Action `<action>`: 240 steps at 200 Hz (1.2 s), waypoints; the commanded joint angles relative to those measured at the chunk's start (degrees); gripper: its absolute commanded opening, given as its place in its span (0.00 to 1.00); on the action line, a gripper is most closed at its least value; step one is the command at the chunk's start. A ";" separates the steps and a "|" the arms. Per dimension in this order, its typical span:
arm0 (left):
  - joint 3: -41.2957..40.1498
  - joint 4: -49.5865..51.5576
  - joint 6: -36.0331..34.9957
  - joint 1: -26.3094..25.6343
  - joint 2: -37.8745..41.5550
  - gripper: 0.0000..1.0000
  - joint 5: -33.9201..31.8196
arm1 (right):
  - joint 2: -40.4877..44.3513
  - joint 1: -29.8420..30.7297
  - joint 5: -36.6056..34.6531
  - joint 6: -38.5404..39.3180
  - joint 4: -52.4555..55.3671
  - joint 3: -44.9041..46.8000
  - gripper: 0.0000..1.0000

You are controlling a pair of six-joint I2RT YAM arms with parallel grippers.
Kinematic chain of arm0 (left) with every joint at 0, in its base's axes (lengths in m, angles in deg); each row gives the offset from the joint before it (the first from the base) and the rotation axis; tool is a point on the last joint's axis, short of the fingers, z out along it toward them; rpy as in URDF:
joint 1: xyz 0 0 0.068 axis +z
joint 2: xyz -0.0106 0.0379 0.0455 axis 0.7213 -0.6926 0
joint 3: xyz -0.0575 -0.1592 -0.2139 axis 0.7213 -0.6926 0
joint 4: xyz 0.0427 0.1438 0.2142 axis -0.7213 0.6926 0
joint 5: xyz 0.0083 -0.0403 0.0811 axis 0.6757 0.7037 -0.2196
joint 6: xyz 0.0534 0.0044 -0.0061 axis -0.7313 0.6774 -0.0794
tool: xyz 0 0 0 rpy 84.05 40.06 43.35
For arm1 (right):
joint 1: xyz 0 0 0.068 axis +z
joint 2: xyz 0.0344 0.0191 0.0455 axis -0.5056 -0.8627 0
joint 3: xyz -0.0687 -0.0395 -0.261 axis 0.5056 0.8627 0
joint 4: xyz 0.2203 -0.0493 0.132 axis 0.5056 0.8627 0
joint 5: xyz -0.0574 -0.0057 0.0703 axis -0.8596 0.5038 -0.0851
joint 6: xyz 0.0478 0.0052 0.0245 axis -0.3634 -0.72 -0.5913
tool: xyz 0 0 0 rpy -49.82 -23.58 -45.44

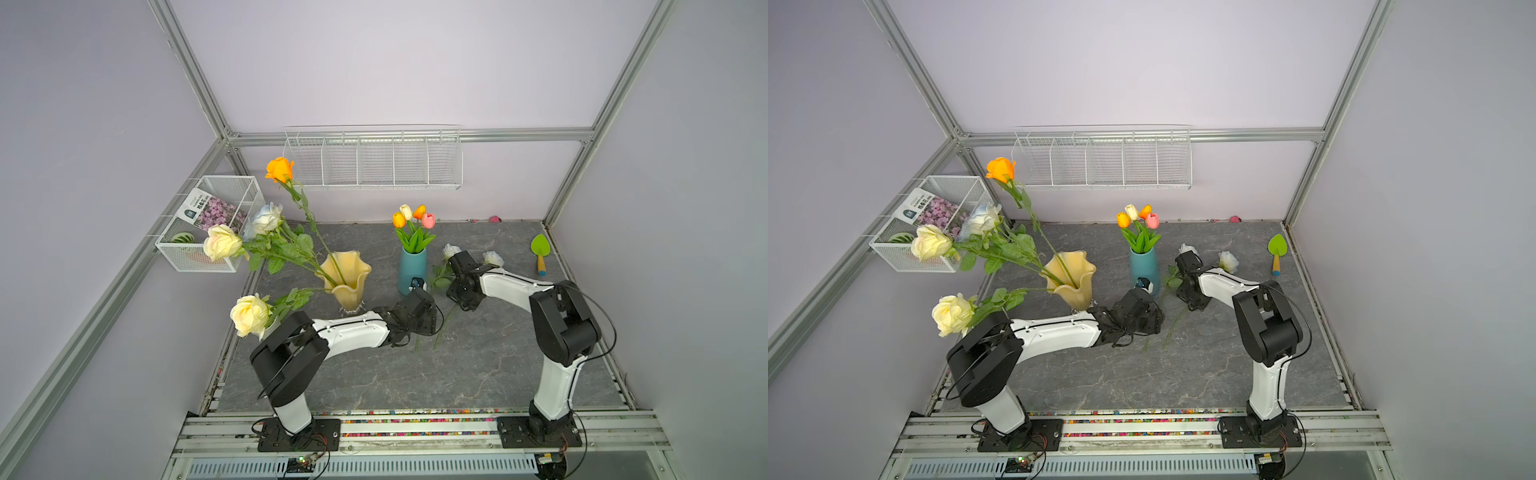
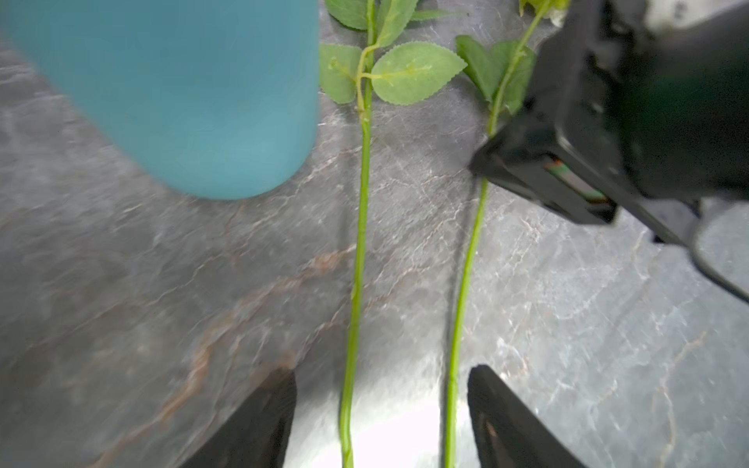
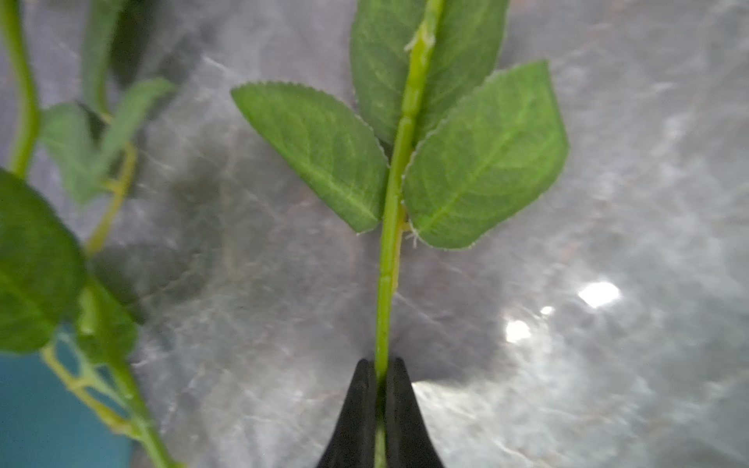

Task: Arrange the flowers in different vases according to their variety
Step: Pick up the flower at the center of the board.

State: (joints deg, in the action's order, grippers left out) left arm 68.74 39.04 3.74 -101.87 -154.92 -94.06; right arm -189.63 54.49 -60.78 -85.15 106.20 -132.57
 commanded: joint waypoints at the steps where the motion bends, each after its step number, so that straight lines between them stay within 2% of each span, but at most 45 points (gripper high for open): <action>1: 4.63 3.04 -2.35 -0.29 -4.10 0.70 -0.26 | 4.30 -0.62 -2.39 1.98 1.55 3.69 0.00; 64: 17.61 9.25 -5.18 -0.31 -16.32 0.59 -5.46 | 20.42 -0.63 -7.07 9.09 -0.76 12.46 0.00; 112: 22.79 12.00 -6.68 -0.28 -21.14 0.55 -8.73 | 33.63 -0.67 -9.24 16.01 -2.94 17.52 0.00; 155: 27.07 14.30 -8.69 -0.23 -24.66 0.48 -11.75 | 43.10 -0.67 -7.45 20.68 -6.06 20.55 0.00; 176: 28.49 14.68 -9.47 -0.17 -25.43 0.38 -12.66 | 46.60 -0.66 -5.58 22.43 -7.44 21.51 0.00; 200: 29.19 15.41 -9.73 -0.20 -25.39 0.10 -12.72 | 49.66 -0.72 -3.13 24.64 -8.53 21.90 0.00; 210: 28.74 15.47 -9.67 -0.20 -24.78 0.01 -12.43 | 50.70 -0.68 -2.25 25.30 -9.05 21.82 0.00; 240: 24.04 13.50 -8.75 -0.53 -20.55 0.00 -10.76 | 53.61 -0.71 2.72 28.97 -12.47 21.47 0.00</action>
State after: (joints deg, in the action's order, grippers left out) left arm 96.04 52.39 -5.46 -101.97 -178.70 -105.91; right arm -138.57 53.97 -62.81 -60.71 98.18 -111.70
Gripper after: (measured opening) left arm 0.065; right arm 0.071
